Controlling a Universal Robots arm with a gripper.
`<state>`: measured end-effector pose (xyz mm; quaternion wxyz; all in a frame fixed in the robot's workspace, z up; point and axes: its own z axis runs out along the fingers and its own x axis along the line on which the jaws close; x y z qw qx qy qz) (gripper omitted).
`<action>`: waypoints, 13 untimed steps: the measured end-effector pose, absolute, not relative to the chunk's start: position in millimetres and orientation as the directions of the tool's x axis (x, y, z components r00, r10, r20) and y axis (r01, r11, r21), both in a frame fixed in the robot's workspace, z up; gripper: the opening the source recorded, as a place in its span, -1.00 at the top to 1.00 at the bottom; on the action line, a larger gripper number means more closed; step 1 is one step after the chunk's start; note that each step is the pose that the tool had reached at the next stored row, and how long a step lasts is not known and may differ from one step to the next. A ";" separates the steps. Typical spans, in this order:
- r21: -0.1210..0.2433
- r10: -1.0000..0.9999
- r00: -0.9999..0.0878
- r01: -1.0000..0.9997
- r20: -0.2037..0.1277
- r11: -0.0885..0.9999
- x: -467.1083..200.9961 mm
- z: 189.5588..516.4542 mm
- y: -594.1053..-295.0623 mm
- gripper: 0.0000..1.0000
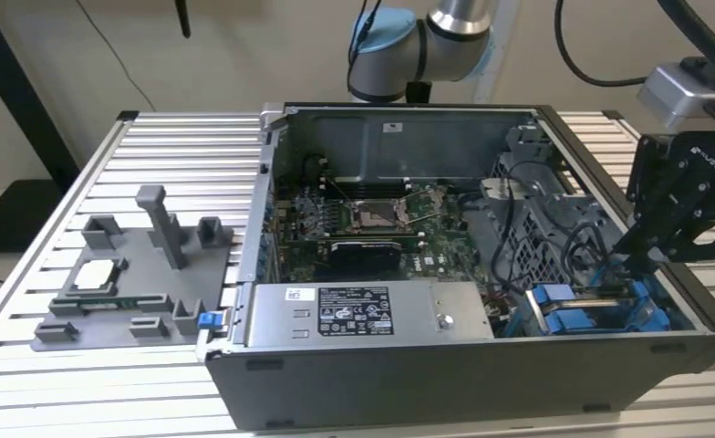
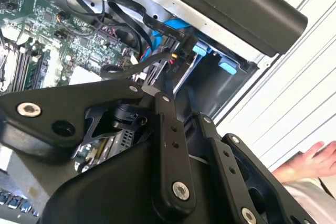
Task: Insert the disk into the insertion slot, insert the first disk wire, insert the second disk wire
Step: 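Insert the first disk wire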
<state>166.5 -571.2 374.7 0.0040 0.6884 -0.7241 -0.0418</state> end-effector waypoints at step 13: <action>0.073 -0.997 -0.052 -0.996 -0.052 0.049 183.5 374.9 -571.2 -1.00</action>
